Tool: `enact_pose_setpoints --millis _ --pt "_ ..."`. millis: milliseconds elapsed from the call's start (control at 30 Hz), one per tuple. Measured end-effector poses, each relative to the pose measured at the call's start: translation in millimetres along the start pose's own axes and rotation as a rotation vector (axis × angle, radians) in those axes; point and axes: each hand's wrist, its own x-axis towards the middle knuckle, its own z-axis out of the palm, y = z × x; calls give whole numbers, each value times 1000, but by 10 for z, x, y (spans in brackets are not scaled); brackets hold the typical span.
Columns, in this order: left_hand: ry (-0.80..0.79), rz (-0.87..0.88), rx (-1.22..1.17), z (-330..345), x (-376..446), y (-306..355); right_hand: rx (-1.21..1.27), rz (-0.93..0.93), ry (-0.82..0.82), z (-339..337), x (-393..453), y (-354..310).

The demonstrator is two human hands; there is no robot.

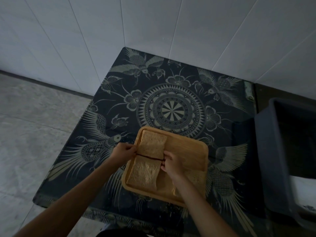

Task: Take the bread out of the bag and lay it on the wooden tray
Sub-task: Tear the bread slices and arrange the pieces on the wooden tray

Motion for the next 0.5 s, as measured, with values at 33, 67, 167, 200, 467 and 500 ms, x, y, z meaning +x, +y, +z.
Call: enact_pose_setpoints --millis 33,67,167,200,467,500 --pt "6 4 -1 4 -4 1 -4 -1 -1 -1 -7 -3" --pt "8 9 0 5 -7 0 -10 -3 0 -5 -13 -7" --pt "3 7 14 2 -19 2 -24 1 8 -18 -33 -15" --pt "3 5 21 -1 -23 6 -23 5 9 -20 -38 -20" --pt "2 26 30 -8 -72 4 -33 11 20 -22 -43 -27" --pt "1 31 23 -6 -83 5 -34 11 20 -23 -44 -30"
